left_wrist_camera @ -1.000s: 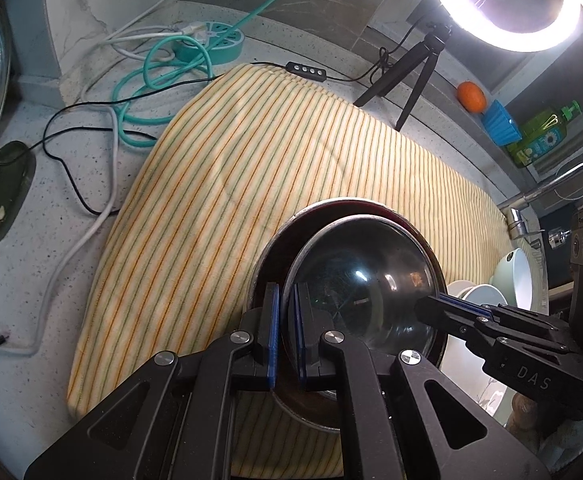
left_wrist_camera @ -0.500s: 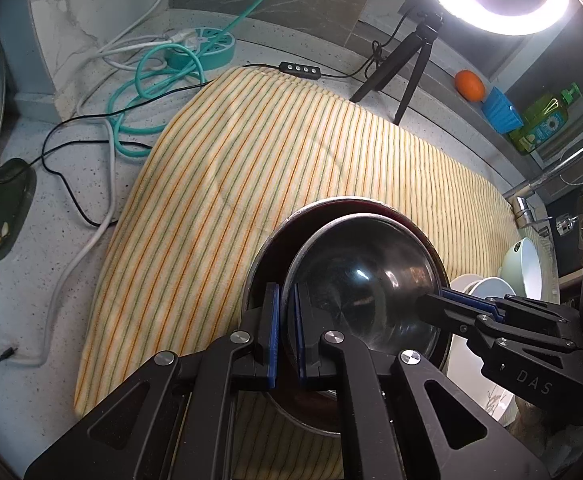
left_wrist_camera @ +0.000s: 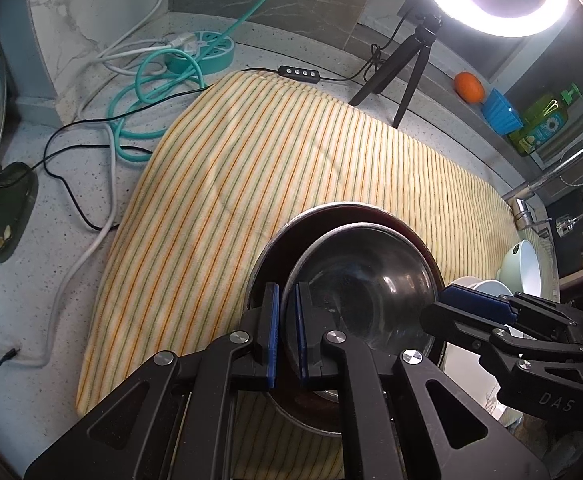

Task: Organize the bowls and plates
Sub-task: 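Lower the red-bottomed bowl into the large steel bowl, then open both grippers and move them to the pale blue ceramic bowl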

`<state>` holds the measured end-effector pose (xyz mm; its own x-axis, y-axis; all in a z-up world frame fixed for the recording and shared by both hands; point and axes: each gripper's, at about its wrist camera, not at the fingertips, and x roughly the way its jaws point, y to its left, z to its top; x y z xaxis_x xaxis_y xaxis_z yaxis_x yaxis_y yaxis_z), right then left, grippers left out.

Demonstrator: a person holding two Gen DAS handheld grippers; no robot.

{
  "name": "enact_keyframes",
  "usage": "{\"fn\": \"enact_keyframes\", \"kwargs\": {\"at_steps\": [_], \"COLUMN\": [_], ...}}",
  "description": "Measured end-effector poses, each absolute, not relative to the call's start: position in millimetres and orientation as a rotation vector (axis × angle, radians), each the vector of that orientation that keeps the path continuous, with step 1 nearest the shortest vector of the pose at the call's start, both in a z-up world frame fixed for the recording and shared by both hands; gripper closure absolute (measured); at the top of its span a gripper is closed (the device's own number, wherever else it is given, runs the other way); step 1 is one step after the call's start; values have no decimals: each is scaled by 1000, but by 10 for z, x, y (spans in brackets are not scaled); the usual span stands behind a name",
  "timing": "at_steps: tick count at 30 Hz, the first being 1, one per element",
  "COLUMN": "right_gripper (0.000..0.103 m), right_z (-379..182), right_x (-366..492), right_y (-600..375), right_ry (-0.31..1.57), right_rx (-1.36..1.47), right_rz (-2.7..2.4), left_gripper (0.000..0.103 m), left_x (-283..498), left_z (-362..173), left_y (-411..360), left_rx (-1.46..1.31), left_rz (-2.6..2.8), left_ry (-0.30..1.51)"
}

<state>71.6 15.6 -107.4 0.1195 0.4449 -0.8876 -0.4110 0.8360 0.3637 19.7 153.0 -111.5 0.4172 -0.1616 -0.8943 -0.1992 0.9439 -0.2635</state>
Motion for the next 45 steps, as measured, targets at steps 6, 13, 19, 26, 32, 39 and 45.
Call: {"fn": "enact_keyframes", "kwargs": {"at_steps": [6, 13, 19, 26, 32, 39, 45], "right_gripper": [69, 69, 69, 69, 69, 69, 69], "right_z": [-991, -784, -645, -558, -490, -528, -645], "right_x": [701, 606, 523, 499, 460, 458, 466], "right_y": [3, -275, -648, -1227, -1709, -2201, -2637], "right_ry": [1288, 1202, 1122, 1048, 994, 1014, 1038], "right_rx": [79, 78, 84, 190, 224, 210, 254], "right_rz": [633, 610, 542, 439, 348, 212, 134], "left_gripper": [96, 96, 96, 96, 96, 90, 87], "left_x": [167, 154, 204, 317, 480, 702, 884], "left_z": [-1021, -810, -688, -642, -644, -707, -829], "left_y": [1530, 1422, 1232, 817, 376, -197, -640], "left_rx": [-340, -314, -321, -311, -288, -265, -255], "left_rz": [37, 6, -60, -162, -250, -359, -425], "left_ry": [1121, 1076, 1060, 1058, 1068, 1089, 1124]}}
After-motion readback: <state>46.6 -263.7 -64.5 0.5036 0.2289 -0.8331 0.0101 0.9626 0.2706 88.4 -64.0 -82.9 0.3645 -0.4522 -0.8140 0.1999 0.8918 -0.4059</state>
